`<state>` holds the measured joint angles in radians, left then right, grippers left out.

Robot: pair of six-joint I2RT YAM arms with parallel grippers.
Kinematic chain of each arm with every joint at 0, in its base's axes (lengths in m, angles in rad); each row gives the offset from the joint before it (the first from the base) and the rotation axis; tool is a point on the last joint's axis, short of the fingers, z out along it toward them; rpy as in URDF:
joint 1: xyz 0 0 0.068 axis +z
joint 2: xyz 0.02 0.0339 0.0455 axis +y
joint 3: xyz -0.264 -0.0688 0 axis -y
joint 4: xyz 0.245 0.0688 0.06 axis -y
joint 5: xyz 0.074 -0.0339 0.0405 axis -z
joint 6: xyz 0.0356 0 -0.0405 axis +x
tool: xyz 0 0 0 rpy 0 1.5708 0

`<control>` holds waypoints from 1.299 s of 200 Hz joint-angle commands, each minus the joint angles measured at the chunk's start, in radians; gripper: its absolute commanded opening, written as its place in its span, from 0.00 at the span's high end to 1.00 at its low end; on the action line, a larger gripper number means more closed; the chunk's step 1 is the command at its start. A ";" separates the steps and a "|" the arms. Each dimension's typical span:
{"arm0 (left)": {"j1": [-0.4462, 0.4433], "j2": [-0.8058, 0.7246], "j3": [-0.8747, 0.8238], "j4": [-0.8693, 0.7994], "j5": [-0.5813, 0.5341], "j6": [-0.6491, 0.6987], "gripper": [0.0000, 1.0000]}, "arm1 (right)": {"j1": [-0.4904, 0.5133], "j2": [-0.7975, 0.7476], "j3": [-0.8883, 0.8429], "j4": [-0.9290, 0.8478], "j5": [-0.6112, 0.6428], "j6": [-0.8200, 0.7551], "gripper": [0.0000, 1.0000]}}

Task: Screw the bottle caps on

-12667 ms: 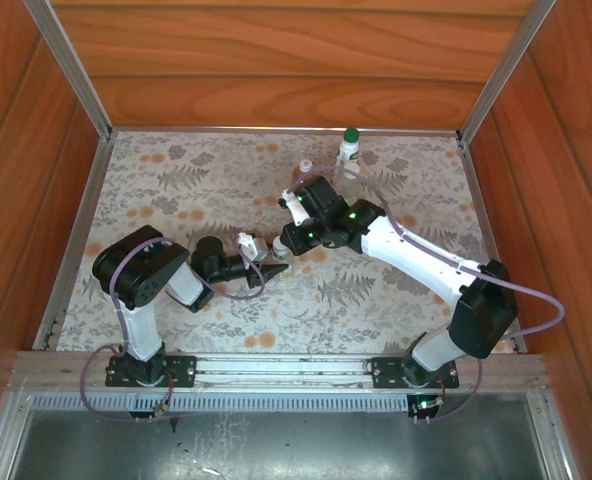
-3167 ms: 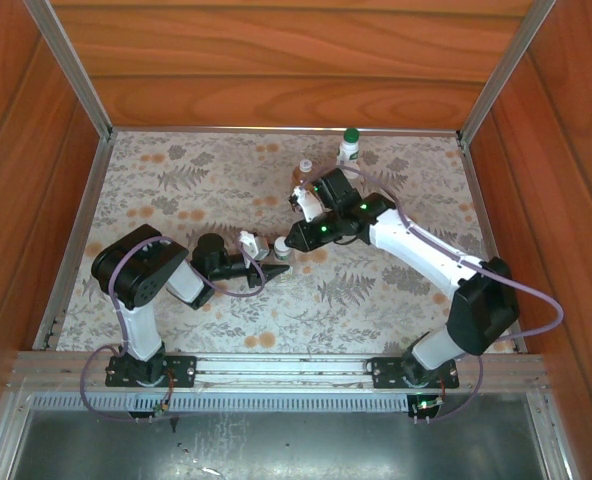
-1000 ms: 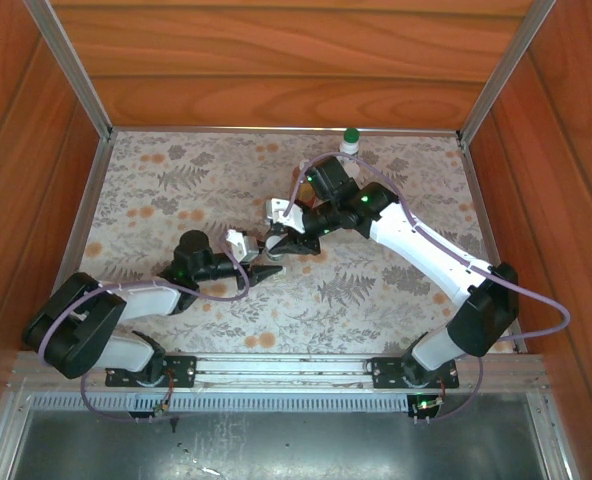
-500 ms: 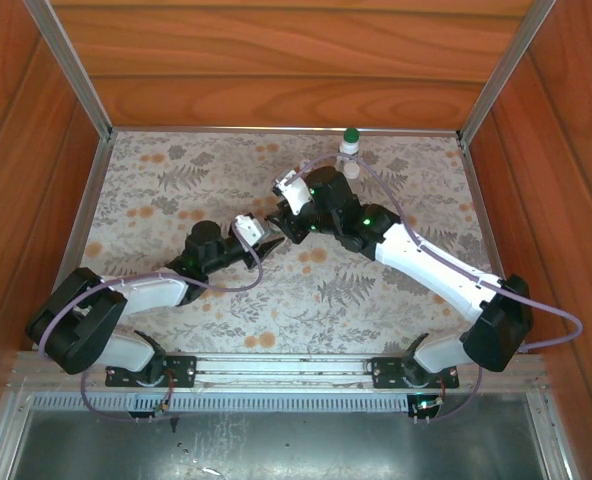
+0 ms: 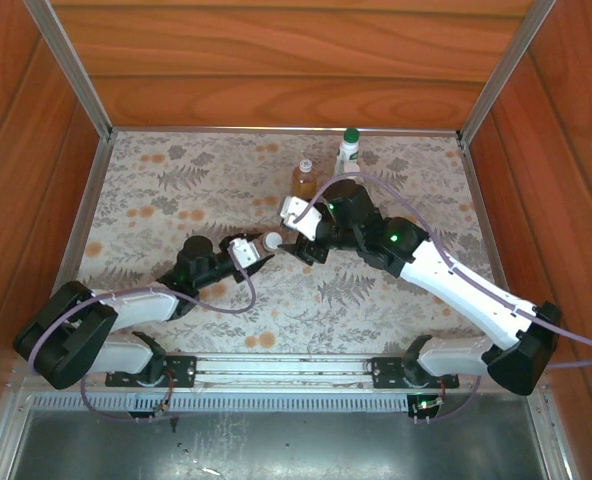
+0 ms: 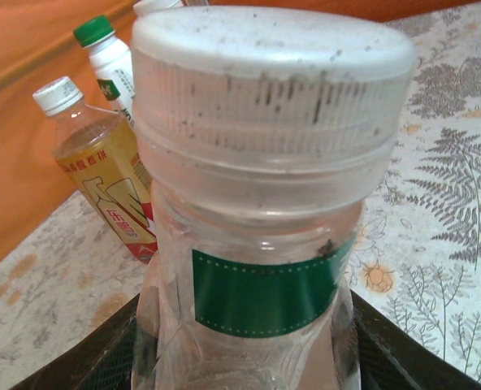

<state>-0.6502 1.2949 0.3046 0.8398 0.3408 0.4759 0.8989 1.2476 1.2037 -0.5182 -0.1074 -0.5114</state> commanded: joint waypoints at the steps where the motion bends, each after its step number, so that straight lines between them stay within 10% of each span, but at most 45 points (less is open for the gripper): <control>1: -0.002 -0.030 -0.004 -0.027 0.027 0.102 0.48 | 0.043 0.032 0.055 -0.192 0.075 -0.346 0.25; 88: -0.008 -0.049 -0.004 -0.055 0.055 0.116 0.48 | 0.133 0.225 0.169 -0.238 0.243 -0.581 0.24; 190: -0.008 -0.054 -0.010 -0.066 0.058 0.120 0.48 | 0.138 0.287 0.204 -0.256 0.198 -0.542 0.58; 260: -0.008 -0.072 -0.010 -0.069 0.065 0.102 0.48 | 0.136 0.290 0.186 -0.205 0.218 -0.517 0.48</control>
<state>-0.6514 1.2358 0.2970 0.7631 0.3763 0.5793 1.0283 1.5249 1.3922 -0.7349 0.1078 -1.0138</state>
